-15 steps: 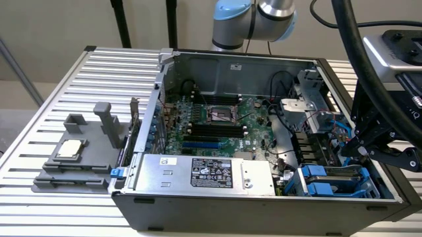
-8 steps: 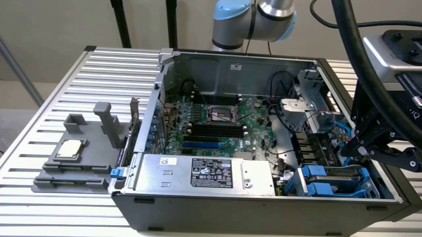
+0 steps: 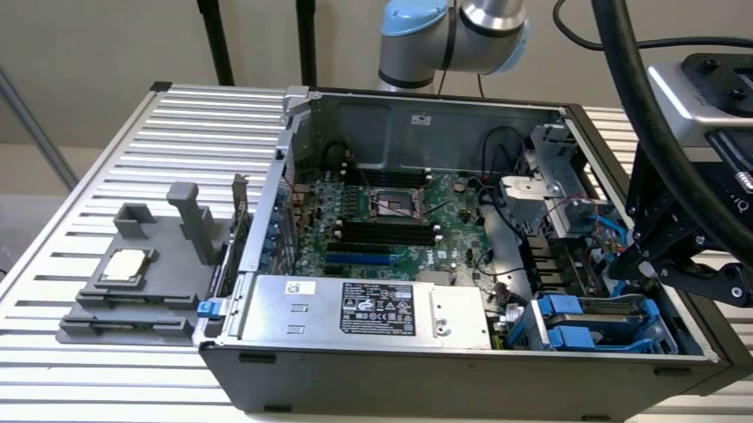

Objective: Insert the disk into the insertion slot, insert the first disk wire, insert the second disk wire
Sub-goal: 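Insert the first disk wire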

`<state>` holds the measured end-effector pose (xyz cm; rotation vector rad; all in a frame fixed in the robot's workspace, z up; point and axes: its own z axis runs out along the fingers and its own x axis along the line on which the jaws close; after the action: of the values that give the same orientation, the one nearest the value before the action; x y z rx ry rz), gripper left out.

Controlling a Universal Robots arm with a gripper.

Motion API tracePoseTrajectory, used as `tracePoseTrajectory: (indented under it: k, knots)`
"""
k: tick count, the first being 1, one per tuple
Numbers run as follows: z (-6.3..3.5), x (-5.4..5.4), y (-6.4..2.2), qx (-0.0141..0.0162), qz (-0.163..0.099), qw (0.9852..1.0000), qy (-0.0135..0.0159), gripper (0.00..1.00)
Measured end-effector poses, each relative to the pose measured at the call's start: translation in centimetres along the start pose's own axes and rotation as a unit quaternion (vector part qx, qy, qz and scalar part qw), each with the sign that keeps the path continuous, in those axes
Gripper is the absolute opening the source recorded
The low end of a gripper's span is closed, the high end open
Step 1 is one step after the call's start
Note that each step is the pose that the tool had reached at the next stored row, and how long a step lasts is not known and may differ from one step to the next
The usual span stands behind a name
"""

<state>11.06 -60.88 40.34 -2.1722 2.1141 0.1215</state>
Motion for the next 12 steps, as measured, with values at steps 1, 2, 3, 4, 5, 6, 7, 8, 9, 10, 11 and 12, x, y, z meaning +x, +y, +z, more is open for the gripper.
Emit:
tracePoseTrajectory:
  k: [1, 2, 3, 4, 5, 6, 7, 8, 9, 10, 11, 12]
  knots:
    - [0.00, 0.00, 0.00, 0.0000, 0.000, 1.0000, 0.0000, 0.13]
    - [0.00, 0.00, 0.00, 0.0000, 0.000, 1.0000, 0.0000, 0.13]
    - [0.00, 0.00, 0.00, 0.0000, 0.000, 1.0000, 0.0000, 0.13]
    - [0.00, 0.00, 0.00, 0.0000, 0.000, 1.0000, 0.0000, 0.13]
    - [0.00, 0.00, 0.00, 0.0000, 0.000, 1.0000, 0.0000, 0.13]
    - [0.00, 0.00, 0.00, 0.0000, 0.000, 1.0000, 0.0000, 0.13]
    - [0.00, 0.00, 0.00, 0.0000, 0.000, 1.0000, 0.0000, 0.13]
    - [0.00, 0.00, 0.00, 0.0000, 0.000, 1.0000, 0.0000, 0.13]
    - [0.00, 0.00, 0.00, 0.0000, 0.000, 1.0000, 0.0000, 0.13]
    - [0.00, 0.00, 0.00, 0.0000, 0.000, 1.0000, 0.0000, 0.13]
    - [0.00, 0.00, 0.00, 0.0000, 0.000, 1.0000, 0.0000, 0.13]
    - [0.00, 0.00, 0.00, 0.0000, 0.000, 1.0000, 0.0000, 0.13]
